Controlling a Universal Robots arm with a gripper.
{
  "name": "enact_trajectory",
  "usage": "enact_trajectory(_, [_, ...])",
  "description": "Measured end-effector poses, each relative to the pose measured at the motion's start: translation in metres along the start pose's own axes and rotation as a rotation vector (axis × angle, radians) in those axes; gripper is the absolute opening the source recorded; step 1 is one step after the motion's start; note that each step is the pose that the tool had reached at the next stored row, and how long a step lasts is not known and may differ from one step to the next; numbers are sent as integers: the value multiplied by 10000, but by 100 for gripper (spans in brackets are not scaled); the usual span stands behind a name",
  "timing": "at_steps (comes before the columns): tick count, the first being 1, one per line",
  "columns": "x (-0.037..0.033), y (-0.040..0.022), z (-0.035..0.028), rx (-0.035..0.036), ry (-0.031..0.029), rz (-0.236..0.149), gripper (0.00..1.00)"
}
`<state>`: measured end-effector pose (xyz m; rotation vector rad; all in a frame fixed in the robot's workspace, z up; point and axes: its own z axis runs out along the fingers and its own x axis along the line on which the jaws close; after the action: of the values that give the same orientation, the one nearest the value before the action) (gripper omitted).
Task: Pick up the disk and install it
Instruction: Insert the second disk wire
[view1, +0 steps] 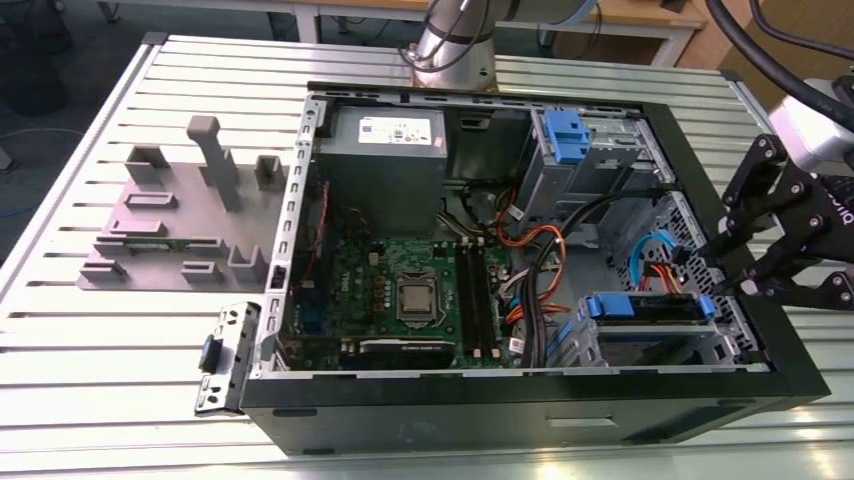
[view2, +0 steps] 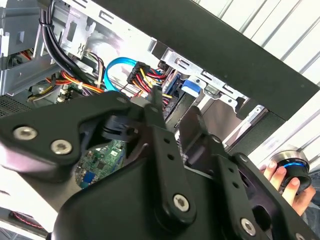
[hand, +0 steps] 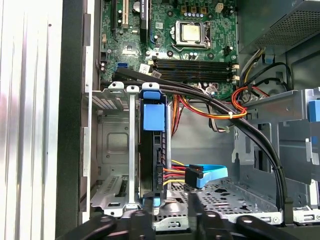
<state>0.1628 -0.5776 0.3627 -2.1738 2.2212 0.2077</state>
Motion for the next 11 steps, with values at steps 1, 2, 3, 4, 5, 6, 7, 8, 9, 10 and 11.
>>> enact_trajectory(1, [0, 0, 0, 0, 0, 0, 41])
enact_trajectory(2, [0, 0, 0, 0, 0, 0, 41])
enact_trajectory(3, [0, 0, 0, 0, 0, 0, 41])
enact_trajectory(4, [0, 0, -1, 0, 0, 0, 41])
enact_trajectory(5, [-3, 0, -2, 0, 2, 0, 41])
enact_trajectory(6, [-11, 1, -2, 1, 5, 0, 41])
enact_trajectory(7, [-22, 1, 1, 0, 1, 1, 41])
enact_trajectory(8, [-34, 1, 3, 0, 2, 0, 41])
enact_trajectory(9, [-48, 2, 5, 0, 1, 0, 41])
enact_trajectory(10, [-57, 7, 6, 1, 2, 0, 41])
enact_trajectory(11, [-62, 16, 8, 0, 1, 0, 41])
